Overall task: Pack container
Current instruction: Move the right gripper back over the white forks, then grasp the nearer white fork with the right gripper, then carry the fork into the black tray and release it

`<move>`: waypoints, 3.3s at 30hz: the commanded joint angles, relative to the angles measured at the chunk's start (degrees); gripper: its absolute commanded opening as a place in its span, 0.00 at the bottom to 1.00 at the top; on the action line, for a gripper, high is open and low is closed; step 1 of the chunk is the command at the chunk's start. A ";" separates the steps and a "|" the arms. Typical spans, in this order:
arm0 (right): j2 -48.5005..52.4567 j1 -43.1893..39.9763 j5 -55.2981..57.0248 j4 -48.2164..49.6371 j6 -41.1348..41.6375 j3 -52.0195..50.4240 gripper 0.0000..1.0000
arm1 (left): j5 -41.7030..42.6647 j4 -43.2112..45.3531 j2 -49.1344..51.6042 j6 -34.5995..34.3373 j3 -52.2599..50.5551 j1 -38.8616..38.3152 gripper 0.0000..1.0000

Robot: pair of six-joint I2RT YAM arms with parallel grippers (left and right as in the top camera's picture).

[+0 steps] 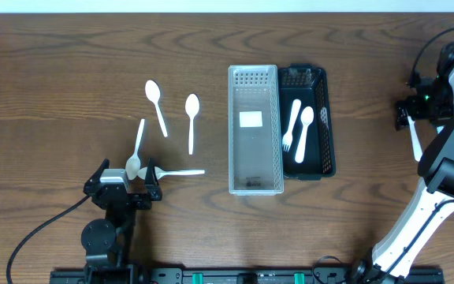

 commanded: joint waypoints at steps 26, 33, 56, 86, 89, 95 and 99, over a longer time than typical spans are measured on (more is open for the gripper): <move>-1.68 -1.20 -1.22 9.55 -0.52 -7.96 0.93 | 0.22 -0.98 -0.02 -0.07 -1.53 0.26 0.98; -1.64 -1.68 -2.80 10.10 -0.57 -9.40 0.88 | 0.22 -0.98 -0.02 -0.07 -1.53 0.26 0.98; -1.66 -1.77 -2.91 10.95 3.54 -11.19 0.01 | 0.22 -0.98 -0.02 -0.07 -1.53 0.26 0.98; -6.21 26.49 -19.41 -25.00 25.97 35.43 0.01 | 0.22 -0.98 -0.02 -0.07 -1.53 0.26 0.98; -6.21 28.70 -19.45 -25.00 28.17 32.61 0.01 | 0.22 -0.98 -0.02 -0.07 -1.53 0.26 0.98; -6.21 31.87 -18.32 -24.65 28.11 23.69 0.01 | 0.20 -0.98 -0.02 -0.07 -1.53 0.26 0.98; -6.21 32.54 -18.34 -23.78 28.13 19.26 0.11 | 0.20 -0.98 -0.02 -0.07 -1.53 0.26 0.98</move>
